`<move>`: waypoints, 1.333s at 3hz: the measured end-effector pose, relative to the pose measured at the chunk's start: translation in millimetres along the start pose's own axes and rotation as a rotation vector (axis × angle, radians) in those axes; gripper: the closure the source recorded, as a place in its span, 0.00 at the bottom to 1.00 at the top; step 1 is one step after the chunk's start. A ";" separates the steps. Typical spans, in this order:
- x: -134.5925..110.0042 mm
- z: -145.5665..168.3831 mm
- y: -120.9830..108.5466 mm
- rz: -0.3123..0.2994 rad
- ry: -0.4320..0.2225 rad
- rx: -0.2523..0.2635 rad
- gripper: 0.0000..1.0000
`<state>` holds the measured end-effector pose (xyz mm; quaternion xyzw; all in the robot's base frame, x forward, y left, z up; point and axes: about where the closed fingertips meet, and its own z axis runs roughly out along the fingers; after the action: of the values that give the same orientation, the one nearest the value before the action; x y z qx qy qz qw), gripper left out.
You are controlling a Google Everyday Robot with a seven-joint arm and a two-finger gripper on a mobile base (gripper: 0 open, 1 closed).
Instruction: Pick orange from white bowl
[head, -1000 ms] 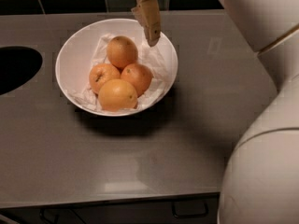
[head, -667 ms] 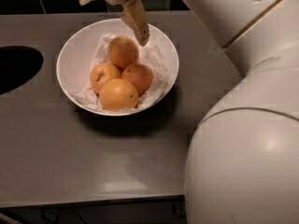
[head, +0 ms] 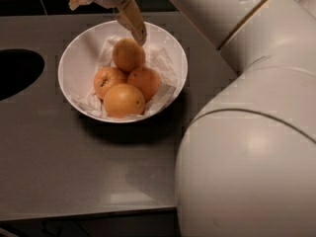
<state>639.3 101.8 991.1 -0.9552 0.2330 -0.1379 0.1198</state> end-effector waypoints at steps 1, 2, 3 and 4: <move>-0.8 6.1 1.1 0.017 0.010 0.012 0.00; -8.0 2.3 11.7 -0.038 0.033 -0.028 0.00; -13.5 -6.7 24.1 -0.084 0.056 -0.063 0.00; -16.0 -6.8 25.8 -0.166 0.061 -0.073 0.00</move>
Offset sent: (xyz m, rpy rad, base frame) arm -0.0341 -0.0251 -0.0079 -0.1633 -0.0050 0.0704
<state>612.9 86.1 986.6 -0.9703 0.1613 -0.1678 0.0661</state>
